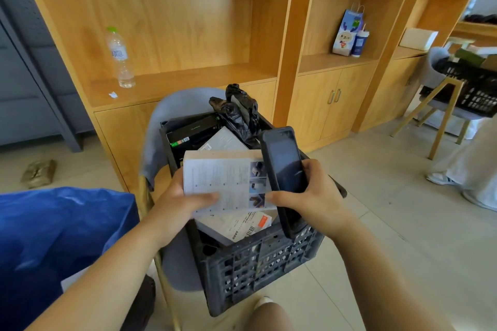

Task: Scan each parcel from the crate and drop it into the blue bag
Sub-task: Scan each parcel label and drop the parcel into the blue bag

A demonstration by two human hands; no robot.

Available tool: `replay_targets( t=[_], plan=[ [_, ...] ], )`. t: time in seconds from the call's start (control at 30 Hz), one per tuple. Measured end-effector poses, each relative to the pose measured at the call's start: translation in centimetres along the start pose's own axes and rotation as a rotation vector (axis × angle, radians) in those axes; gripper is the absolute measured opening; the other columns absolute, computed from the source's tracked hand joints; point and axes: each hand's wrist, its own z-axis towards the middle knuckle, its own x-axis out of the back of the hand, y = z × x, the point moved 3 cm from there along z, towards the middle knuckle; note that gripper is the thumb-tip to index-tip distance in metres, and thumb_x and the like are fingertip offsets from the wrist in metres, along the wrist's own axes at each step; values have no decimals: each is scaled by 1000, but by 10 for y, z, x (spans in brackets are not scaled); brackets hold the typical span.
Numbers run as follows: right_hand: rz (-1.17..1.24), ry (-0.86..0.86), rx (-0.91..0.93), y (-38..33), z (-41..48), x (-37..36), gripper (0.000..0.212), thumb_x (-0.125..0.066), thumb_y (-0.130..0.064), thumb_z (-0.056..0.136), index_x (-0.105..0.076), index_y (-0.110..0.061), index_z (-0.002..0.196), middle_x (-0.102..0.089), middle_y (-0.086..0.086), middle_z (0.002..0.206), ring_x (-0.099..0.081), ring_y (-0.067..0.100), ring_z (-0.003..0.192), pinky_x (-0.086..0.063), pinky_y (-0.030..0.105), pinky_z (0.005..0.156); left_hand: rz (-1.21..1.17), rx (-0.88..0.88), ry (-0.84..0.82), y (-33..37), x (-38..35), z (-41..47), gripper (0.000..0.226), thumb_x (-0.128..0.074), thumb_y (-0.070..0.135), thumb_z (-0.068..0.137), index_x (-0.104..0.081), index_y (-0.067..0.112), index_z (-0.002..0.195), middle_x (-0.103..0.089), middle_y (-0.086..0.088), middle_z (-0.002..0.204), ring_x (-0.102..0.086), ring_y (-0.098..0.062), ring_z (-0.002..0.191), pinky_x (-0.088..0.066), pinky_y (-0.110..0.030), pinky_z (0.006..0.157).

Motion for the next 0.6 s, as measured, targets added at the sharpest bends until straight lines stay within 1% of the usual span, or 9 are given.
replay_targets(
  t=[0.07, 0.13, 0.2, 0.3, 0.37, 0.43, 0.47, 0.53, 0.6],
  plan=[
    [-49, -1, 13, -2, -1, 2, 85, -81, -60, 36, -37, -33, 104, -55, -15, 100, -60, 7, 89, -56, 29, 70, 99, 148, 12, -4, 3, 0, 63, -79, 32, 72, -45, 45, 123, -66, 9, 111, -65, -17, 99, -58, -33, 66],
    [-111, -13, 35, -5, -2, 4, 86, -80, -61, 37, -35, -35, 106, -53, -19, 98, -59, 4, 85, -54, 22, 64, 190, 261, 0, -8, 4, -2, 61, -77, 40, 75, -41, 45, 124, -66, 5, 109, -71, -21, 81, -55, -30, 55],
    [-151, -23, 61, -6, -2, 5, 86, -80, -60, 39, -33, -35, 107, -51, -20, 97, -58, 1, 82, -50, 15, 56, 171, 296, -13, -8, 3, -2, 61, -78, 42, 75, -44, 42, 125, -68, -3, 106, -70, -22, 64, -50, -27, 47],
    [-209, -35, 85, -6, 0, 5, 86, -82, -53, 44, -31, -32, 110, -48, -18, 95, -57, 1, 78, -45, 9, 49, -130, 334, -59, -2, 1, 1, 71, -80, 52, 59, -54, 34, 123, -69, -13, 105, -70, -28, 73, -50, -29, 51],
    [-231, -40, 89, -4, 0, 4, 85, -81, -48, 47, -30, -31, 113, -47, -16, 94, -56, 3, 77, -45, 11, 48, -267, 337, -92, 5, 1, 6, 56, -67, 70, 59, -68, 37, 105, -72, -12, 97, -70, -32, 80, -48, -29, 56],
    [-227, -50, 90, -1, 0, 4, 86, -81, -47, 47, -31, -30, 114, -47, -16, 95, -55, 4, 78, -45, 11, 49, -296, 305, -81, 8, 0, 9, 48, -54, 75, 61, -73, 39, 87, -74, -7, 88, -70, -28, 78, -45, -30, 58],
    [-219, -53, 87, 0, 0, 4, 86, -82, -47, 47, -32, -29, 115, -47, -16, 96, -55, 4, 77, -45, 11, 49, -292, 288, -59, 9, 0, 9, 45, -56, 73, 62, -73, 39, 84, -73, -7, 87, -70, -25, 76, -44, -31, 59],
    [-228, -50, 78, 2, 0, 5, 87, -83, -47, 48, -32, -29, 117, -47, -16, 95, -56, 4, 76, -45, 11, 48, -284, 229, 23, 10, 0, 9, 37, -70, 58, 57, -70, 34, 86, -66, -9, 93, -64, -25, 82, -43, -32, 61],
    [-280, -29, 80, 5, -2, 5, 86, -84, -48, 49, -32, -32, 115, -46, -18, 94, -56, 4, 73, -45, 11, 47, -171, 102, 132, 12, 6, 6, 50, -71, 47, 47, -62, 34, 94, -58, -5, 106, -56, -22, 94, -44, -32, 68]
  ],
)
